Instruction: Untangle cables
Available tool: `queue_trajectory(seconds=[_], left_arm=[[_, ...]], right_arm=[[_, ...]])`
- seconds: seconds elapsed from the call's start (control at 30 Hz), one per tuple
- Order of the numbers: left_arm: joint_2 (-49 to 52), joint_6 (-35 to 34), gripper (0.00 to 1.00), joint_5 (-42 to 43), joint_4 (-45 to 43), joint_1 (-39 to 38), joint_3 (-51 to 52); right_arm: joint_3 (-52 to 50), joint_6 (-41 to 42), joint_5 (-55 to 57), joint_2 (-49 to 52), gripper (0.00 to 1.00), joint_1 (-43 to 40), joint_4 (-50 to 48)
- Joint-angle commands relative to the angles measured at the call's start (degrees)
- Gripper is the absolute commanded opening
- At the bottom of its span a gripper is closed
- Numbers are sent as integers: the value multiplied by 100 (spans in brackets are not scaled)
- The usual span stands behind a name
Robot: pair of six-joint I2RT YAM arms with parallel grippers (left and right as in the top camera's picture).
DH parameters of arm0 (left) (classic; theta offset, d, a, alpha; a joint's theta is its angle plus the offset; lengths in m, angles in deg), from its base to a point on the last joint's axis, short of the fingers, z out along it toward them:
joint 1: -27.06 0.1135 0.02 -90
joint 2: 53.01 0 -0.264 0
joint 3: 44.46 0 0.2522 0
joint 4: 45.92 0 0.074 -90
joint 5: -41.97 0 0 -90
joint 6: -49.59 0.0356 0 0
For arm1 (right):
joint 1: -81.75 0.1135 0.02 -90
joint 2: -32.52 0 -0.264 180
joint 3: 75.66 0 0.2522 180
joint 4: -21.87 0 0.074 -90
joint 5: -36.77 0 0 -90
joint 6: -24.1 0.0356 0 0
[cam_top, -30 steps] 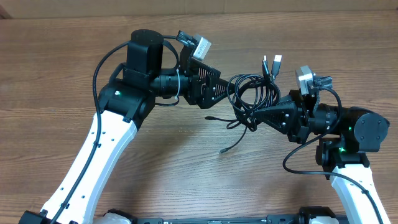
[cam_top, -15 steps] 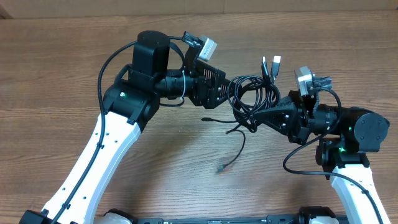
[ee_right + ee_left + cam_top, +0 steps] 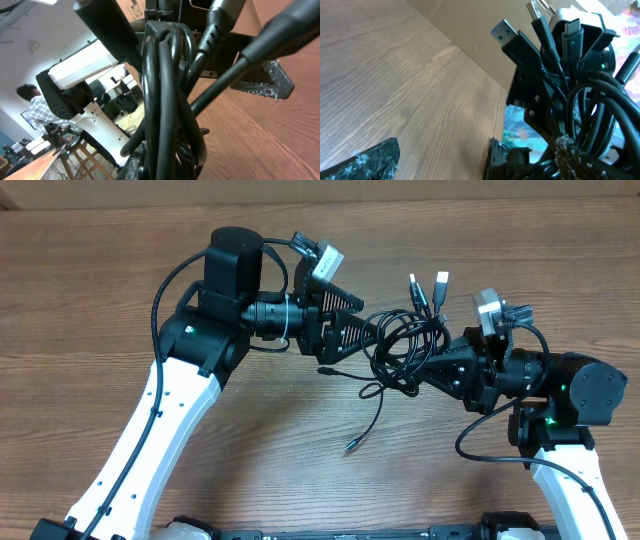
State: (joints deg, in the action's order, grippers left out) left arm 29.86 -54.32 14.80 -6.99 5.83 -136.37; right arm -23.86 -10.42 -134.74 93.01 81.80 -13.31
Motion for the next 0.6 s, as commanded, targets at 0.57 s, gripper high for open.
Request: queue_trajectory(seconds=[0.57], left_arm=[[-37, 413, 100, 802, 210, 262, -76]], right_arm=[[118, -44, 221, -68, 4, 20, -52]])
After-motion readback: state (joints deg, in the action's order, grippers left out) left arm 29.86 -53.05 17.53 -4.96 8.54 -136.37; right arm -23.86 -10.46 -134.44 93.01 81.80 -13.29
